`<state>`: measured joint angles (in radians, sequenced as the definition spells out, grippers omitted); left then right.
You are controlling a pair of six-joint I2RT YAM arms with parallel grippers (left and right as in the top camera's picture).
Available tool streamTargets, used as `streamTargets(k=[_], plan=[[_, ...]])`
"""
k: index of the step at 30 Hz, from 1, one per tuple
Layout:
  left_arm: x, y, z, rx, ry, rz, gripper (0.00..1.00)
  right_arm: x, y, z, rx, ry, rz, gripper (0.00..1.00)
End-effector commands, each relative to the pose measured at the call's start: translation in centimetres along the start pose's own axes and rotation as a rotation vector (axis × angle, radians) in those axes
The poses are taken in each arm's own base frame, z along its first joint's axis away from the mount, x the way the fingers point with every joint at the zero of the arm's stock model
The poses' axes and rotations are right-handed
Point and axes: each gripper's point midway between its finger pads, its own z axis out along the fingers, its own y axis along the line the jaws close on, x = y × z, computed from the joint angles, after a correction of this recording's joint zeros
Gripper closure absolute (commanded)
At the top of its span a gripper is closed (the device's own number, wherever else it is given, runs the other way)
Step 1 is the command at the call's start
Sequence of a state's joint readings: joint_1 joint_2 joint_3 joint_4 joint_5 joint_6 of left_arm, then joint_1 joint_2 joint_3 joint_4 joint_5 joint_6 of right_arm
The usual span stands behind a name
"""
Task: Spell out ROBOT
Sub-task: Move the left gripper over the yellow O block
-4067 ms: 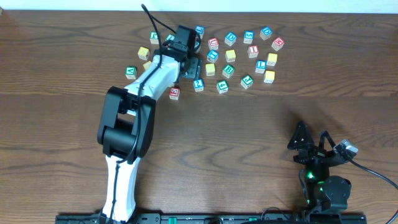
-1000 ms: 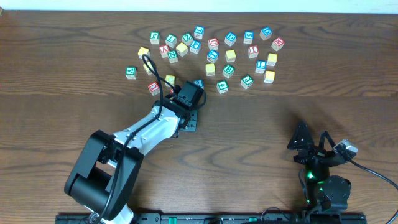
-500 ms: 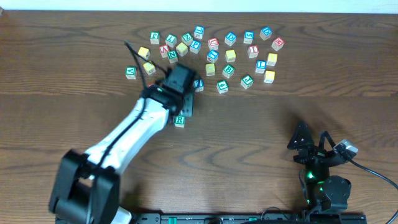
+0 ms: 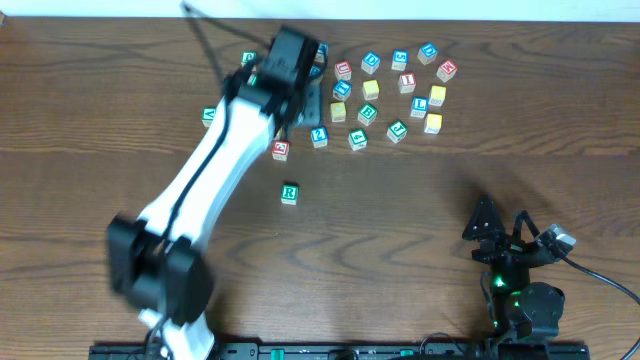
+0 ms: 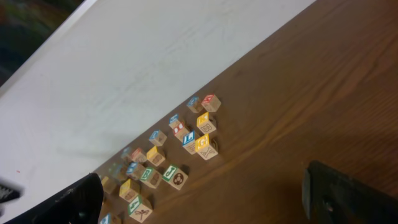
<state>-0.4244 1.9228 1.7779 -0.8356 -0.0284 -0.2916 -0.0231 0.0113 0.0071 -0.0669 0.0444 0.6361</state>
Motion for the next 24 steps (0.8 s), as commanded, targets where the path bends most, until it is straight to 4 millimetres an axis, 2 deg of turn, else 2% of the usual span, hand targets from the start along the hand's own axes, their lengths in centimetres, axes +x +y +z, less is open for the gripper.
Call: streamTargets(k=[1, 4, 11, 15, 18, 24], plan=[[-2.1, -1.1, 3.0, 0.000, 0.023, 0.020, 0.31, -0.1, -0.1, 0.0, 0.005, -0.005, 0.003, 0.01], [-3.1, -1.9, 5.6, 0.001, 0.024, -0.015, 0.21, -0.1, -0.1, 0.0, 0.005, -0.005, 0.003, 0.01], [-3.1, -2.7, 10.1, 0.006, 0.019, -0.106, 0.19, -0.1, -0.1, 0.0, 0.005, -0.005, 0.003, 0.01], [-2.8, -3.8, 11.6, 0.014, 0.009, -0.092, 0.16, -0.1, -0.1, 0.0, 0.005, -0.005, 0.003, 0.01], [-2.7, -3.9, 12.5, -0.030, -0.013, -0.097, 0.15, -0.1, -0.1, 0.0, 0.005, -0.005, 0.003, 0.01], [-1.4, -5.1, 14.3, -0.042, 0.001, -0.068, 0.15, -0.1, -0.1, 0.0, 0.005, -0.005, 0.003, 0.01]])
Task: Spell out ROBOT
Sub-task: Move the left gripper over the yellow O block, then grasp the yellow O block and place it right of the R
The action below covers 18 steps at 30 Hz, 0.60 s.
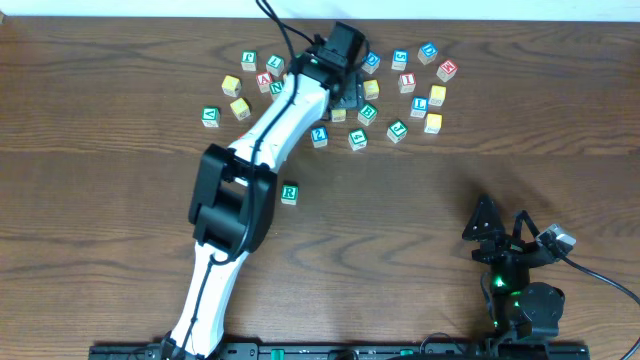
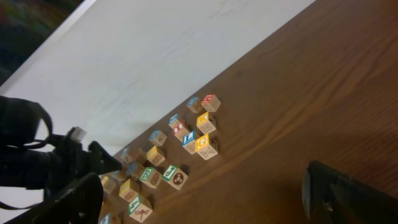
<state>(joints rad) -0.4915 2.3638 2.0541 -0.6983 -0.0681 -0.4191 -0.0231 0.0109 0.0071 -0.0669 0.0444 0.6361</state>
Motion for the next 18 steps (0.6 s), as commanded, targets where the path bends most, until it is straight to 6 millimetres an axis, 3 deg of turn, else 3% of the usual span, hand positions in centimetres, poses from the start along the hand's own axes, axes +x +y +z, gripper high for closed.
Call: streamTargets(k=[1, 9, 18], plan=[[0.0, 0.1, 1.3, -0.042, -0.015, -0.009, 0.16, -0.1, -0.1, 0.0, 0.005, -0.005, 0.003, 0.01], [0.1, 0.6, 2.7, -0.088, -0.036, -0.017, 0.26, -0.1, -0.1, 0.0, 0.005, -0.005, 0.003, 0.01], [1.1, 0.2, 3.8, -0.092, -0.019, -0.006, 0.50, -0.1, -0.1, 0.0, 0.005, -0.005, 0.003, 0.01]])
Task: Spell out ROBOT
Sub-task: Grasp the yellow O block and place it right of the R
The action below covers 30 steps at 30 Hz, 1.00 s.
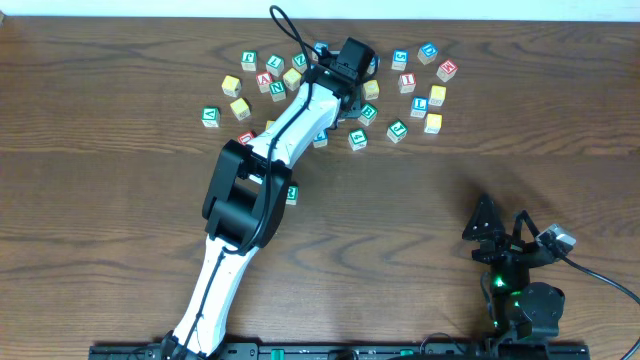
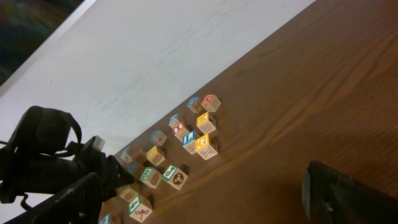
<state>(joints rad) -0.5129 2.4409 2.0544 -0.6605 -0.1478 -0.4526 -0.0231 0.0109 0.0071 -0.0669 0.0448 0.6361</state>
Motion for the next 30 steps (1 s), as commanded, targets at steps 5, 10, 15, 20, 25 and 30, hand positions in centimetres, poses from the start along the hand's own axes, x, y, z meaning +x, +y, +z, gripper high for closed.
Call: streamTargets(k=[5, 10, 15, 20, 25, 30], plan=[[-0.6, -0.4, 0.4, -0.007, -0.025, -0.001, 0.62, -0.1, -0.1, 0.0, 0.005, -0.005, 0.003, 0.01], [-0.6, -0.4, 0.2, -0.006, -0.026, 0.003, 0.69, -0.1, -0.1, 0.0, 0.005, -0.005, 0.003, 0.01], [-1.5, -0.4, -1.8, 0.004, -0.045, 0.003, 0.74, -0.1, -0.1, 0.0, 0.005, -0.005, 0.003, 0.01], [-3.4, -0.5, -6.2, 0.031, -0.093, -0.002, 0.75, -0.1, -0.1, 0.0, 0.005, -0.005, 0.003, 0.01], [-3.4, 0.3, -11.4, 0.048, -0.074, 0.000, 0.75, -0.1, -0.1, 0.0, 0.005, -0.005, 0.003, 0.01], [-0.9, 1.3, -17.0, 0.082, 0.031, -0.003, 0.75, -0.1, -0.1, 0.0, 0.005, -0.005, 0.003, 0.01]])
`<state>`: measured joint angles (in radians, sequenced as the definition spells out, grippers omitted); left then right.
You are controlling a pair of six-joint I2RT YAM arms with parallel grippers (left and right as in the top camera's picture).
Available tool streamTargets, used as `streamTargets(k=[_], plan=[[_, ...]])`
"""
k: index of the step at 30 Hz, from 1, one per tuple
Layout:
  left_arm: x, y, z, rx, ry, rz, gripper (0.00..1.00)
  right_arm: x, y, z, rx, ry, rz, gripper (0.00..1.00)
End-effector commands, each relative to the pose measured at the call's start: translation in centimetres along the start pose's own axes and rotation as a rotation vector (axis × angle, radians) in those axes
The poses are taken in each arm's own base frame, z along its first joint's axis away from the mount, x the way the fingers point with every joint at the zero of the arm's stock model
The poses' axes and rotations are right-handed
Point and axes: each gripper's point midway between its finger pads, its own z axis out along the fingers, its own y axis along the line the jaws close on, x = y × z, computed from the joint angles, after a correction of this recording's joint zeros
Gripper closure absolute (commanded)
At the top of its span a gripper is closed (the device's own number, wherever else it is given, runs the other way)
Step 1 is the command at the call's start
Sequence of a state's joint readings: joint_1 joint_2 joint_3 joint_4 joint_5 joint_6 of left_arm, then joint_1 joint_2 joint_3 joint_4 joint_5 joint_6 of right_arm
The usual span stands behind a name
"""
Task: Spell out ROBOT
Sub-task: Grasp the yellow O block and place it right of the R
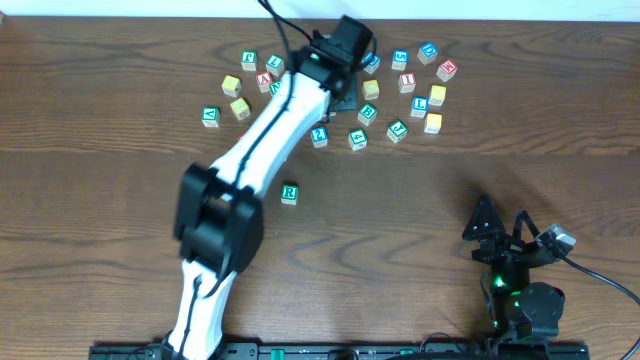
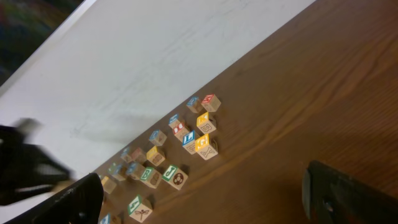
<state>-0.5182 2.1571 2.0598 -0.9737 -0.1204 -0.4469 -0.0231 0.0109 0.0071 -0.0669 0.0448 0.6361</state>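
Note:
A green R block [image 1: 289,193] lies alone on the brown table [image 1: 480,170], in front of the scattered letter blocks [image 1: 397,128] at the back. My left arm reaches from the front edge to that cluster. The left gripper [image 1: 342,92] hangs over the blocks' middle, its fingers hidden under the wrist. In the right wrist view the left arm is only a dark blur [image 2: 28,165]. My right gripper [image 2: 198,198] rests at the front right, open and empty, and faces the blocks [image 2: 205,144] from afar.
More letter blocks [image 1: 240,85] lie to the left of my left arm. A white wall [image 2: 155,56] runs along the table's far edge. Bare wood [image 2: 298,112] separates my right gripper from the cluster.
My left arm has swung left with its wrist a little farther back. In the right wrist view it has turned to blur, and a yellow block beside the green ones no longer shows.
My left wrist first hung over the left half of the block cluster. It then stood over the cluster's middle and stayed low among the blocks there. Now it sits slightly farther back. The R block and my right arm have kept still throughout.

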Motion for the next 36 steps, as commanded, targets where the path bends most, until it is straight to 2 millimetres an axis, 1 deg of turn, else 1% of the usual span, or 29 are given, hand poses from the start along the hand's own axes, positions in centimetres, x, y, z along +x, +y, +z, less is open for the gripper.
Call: streamTargets(k=[1, 2, 3, 4, 6, 8, 11, 16, 21, 28, 31, 34, 36], plan=[[0.8, -0.3, -4.6, 0.059, 0.027, -0.021, 0.75, -0.1, -0.1, 0.0, 0.005, -0.005, 0.003, 0.01], [1.8, 0.1, -5.2, 0.042, 0.058, -0.021, 0.75, -0.1, -0.1, 0.0, 0.005, -0.005, 0.003, 0.01], [3.4, 0.6, -5.7, 0.014, 0.112, -0.003, 0.75, -0.1, -0.1, 0.0, 0.005, -0.005, 0.003, 0.01], [4.1, 0.8, -5.8, 0.000, 0.137, 0.006, 0.75, -0.1, -0.1, 0.0, 0.005, -0.005, 0.003, 0.01], [6.3, 1.4, -5.7, -0.045, 0.213, 0.021, 0.75, -0.1, -0.1, 0.0, 0.005, -0.005, 0.003, 0.01], [8.2, 1.8, -5.1, -0.082, 0.270, 0.026, 0.75, -0.1, -0.1, 0.0, 0.005, -0.005, 0.003, 0.01], [10.9, 2.2, -3.6, -0.128, 0.336, 0.019, 0.76, -0.1, -0.1, 0.0, 0.005, -0.005, 0.003, 0.01], [14.3, 2.0, 0.3, -0.156, 0.358, 0.025, 0.78, -0.1, -0.1, 0.0, 0.005, -0.005, 0.003, 0.01], [16.2, 3.5, 3.4, -0.241, 0.309, 0.002, 0.78, -0.1, -0.1, 0.0, 0.005, -0.005, 0.003, 0.01], [17.4, 3.6, 6.7, -0.212, 0.253, -0.009, 0.78, -0.1, -0.1, 0.0, 0.005, -0.005, 0.003, 0.01], [17.8, 3.8, 7.2, -0.212, 0.252, -0.010, 0.78, -0.1, -0.1, 0.0, 0.005, -0.005, 0.003, 0.01], [17.7, 3.9, 7.2, -0.211, 0.251, -0.014, 0.77, -0.1, -0.1, 0.0, 0.005, -0.005, 0.003, 0.01], [17.8, 4.0, 7.2, -0.214, 0.255, -0.013, 0.70, -0.1, -0.1, 0.0, 0.005, -0.005, 0.003, 0.01]])
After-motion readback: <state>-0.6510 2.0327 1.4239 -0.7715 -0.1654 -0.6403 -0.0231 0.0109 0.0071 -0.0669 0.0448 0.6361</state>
